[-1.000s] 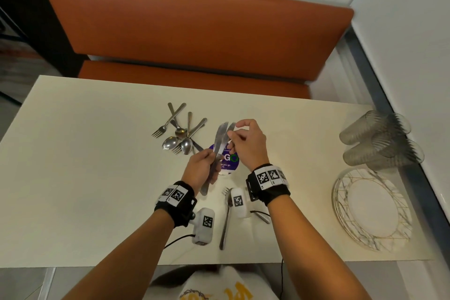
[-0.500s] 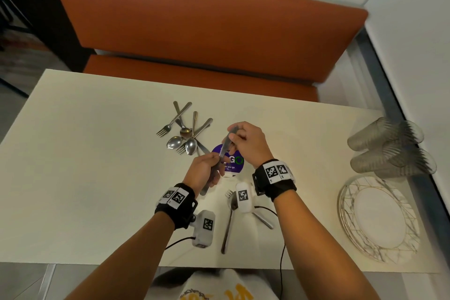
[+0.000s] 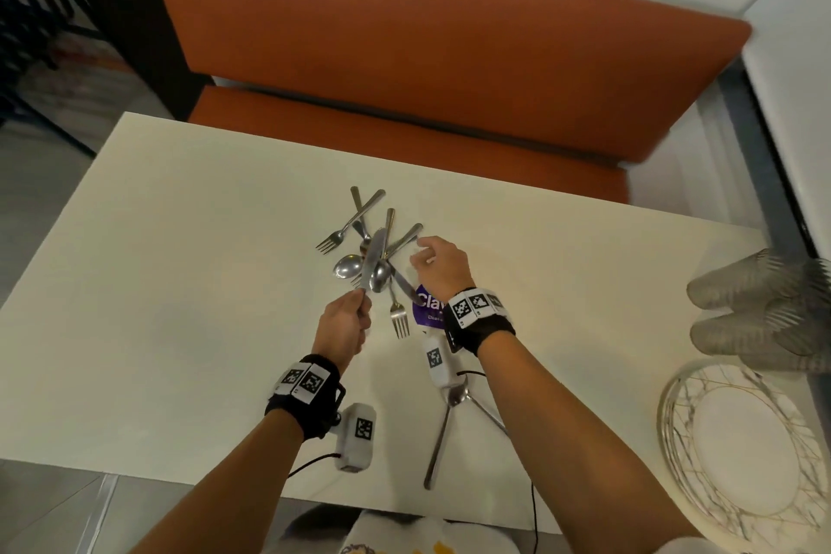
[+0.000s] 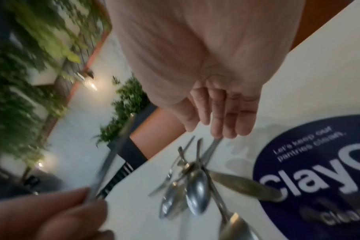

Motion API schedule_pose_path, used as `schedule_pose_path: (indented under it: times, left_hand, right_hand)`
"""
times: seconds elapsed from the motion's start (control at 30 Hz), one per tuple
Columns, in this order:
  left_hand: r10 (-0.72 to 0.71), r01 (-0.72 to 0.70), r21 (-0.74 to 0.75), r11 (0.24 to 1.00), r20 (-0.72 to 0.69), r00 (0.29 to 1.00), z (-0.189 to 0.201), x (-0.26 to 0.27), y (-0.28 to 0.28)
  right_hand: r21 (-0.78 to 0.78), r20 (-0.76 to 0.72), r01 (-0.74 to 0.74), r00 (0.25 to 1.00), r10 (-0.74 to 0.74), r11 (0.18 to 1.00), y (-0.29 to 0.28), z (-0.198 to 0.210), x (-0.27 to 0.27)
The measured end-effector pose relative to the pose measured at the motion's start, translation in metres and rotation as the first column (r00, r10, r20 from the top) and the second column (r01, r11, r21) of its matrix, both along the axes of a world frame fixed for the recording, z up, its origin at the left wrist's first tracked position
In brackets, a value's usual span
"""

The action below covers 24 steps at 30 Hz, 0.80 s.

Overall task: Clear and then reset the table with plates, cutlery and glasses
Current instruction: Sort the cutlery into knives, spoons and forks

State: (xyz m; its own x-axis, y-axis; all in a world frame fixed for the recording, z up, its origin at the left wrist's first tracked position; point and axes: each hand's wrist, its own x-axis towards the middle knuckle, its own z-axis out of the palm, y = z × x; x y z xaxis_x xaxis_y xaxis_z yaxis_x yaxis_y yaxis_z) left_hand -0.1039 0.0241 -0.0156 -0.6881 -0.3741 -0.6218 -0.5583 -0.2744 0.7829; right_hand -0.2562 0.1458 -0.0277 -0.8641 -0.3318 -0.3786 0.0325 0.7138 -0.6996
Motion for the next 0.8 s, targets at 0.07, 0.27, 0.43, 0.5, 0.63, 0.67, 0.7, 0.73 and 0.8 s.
schedule_pose_path:
  times: [0.07, 0.27, 0.43, 0.5, 0.63, 0.67, 0.7, 0.73, 0.8]
  left_hand:
    - [0.027, -0.027, -0.007, 1.0, 0.019, 0.999, -0.002, 0.006, -0.013]
    - [0.1, -0.099, -0.028, 0.995, 0.045, 0.994, -0.005, 0.019, -0.04]
    - [0.142, -0.141, -0.021, 0.99, 0.034, 0.989, -0.008, 0.021, -0.05]
    - [0.147, -0.147, -0.007, 0.989, 0.023, 0.989, -0.009, 0.019, -0.052]
    - [0.136, -0.136, 0.019, 0.99, 0.012, 0.991, -0.009, 0.015, -0.054]
    - [0.136, -0.136, 0.025, 0.99, 0.006, 0.991, -0.009, 0.014, -0.054]
    - [0.14, -0.14, 0.033, 0.99, 0.002, 0.99, -0.009, 0.013, -0.055]
    - [0.145, -0.145, 0.04, 0.989, -0.002, 0.989, -0.009, 0.013, -0.055]
    - [0.154, -0.154, 0.046, 0.987, 0.0, 0.988, -0.009, 0.012, -0.056]
  right_hand:
    - [0.13, 0.018, -0.04, 0.999, 0.038, 0.991, -0.014, -0.022, -0.003]
    - [0.214, -0.086, -0.144, 0.982, 0.166, 0.966, -0.056, -0.052, 0.001]
    - [0.153, -0.117, -0.227, 0.962, 0.245, 0.962, -0.082, -0.055, 0.021]
    - [0.147, -0.128, -0.231, 0.96, 0.251, 0.962, -0.089, -0.056, 0.031]
    - [0.084, -0.123, -0.243, 0.96, 0.252, 0.966, -0.092, -0.054, 0.043]
    - [0.048, -0.124, -0.217, 0.967, 0.221, 0.975, -0.088, -0.053, 0.043]
    - [0.015, -0.132, -0.176, 0.975, 0.176, 0.984, -0.083, -0.053, 0.042]
    - [-0.008, -0.138, -0.129, 0.982, 0.127, 0.992, -0.076, -0.054, 0.04]
    - [-0.024, -0.116, -0.058, 0.992, 0.055, 0.998, -0.061, -0.056, 0.038]
